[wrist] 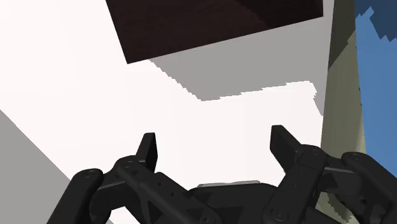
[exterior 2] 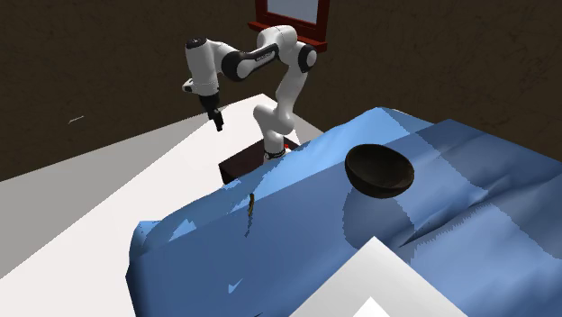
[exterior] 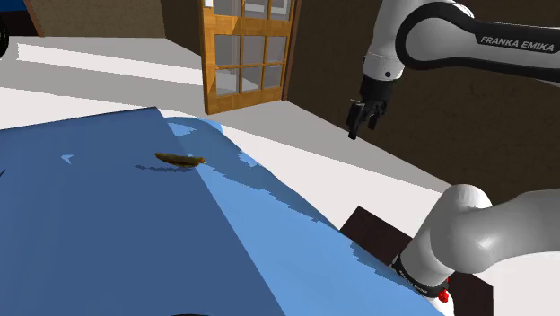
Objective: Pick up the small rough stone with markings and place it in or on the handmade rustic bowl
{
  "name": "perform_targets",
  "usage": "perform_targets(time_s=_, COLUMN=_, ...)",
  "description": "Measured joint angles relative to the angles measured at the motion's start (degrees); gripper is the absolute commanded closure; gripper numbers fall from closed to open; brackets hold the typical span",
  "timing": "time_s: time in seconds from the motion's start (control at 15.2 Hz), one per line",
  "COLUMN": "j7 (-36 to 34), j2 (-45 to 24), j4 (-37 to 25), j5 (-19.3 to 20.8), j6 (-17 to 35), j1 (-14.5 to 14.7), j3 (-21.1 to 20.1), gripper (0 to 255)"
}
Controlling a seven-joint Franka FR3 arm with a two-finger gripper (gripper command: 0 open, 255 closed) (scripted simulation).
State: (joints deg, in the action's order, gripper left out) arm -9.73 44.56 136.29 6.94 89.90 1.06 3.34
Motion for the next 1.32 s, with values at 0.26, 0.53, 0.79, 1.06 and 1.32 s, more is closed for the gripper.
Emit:
perform_targets(time_s=0.26, j7=0.5, j2=-1.7, j4=-0.9, j5=-0.7, j6=2.6, j1=1.7, j3=-1.3, gripper=0)
perform_targets(time_s=0.53, j7=1.9, j2=-5.2, j4=-2.9, j5=-1.6, j6=7.6, j1=4.6, j3=-3.4, gripper=0)
perform_targets(time_s=0.79, j7=2.8, j2=-8.6, j4=-4.3, j5=-2.3, j6=13.3, j1=7.5, j3=-6.0, gripper=0)
perform_targets(time_s=1.06, j7=4.0, j2=-12.0, j4=-6.8, j5=-2.5, j6=17.7, j1=10.1, j3=-8.6, gripper=0)
perform_targets(time_s=1.32, j7=5.1, j2=-14.6, j4=-8.5, j5=-2.4, j6=22.1, j1=12.5, j3=-11.2, gripper=0)
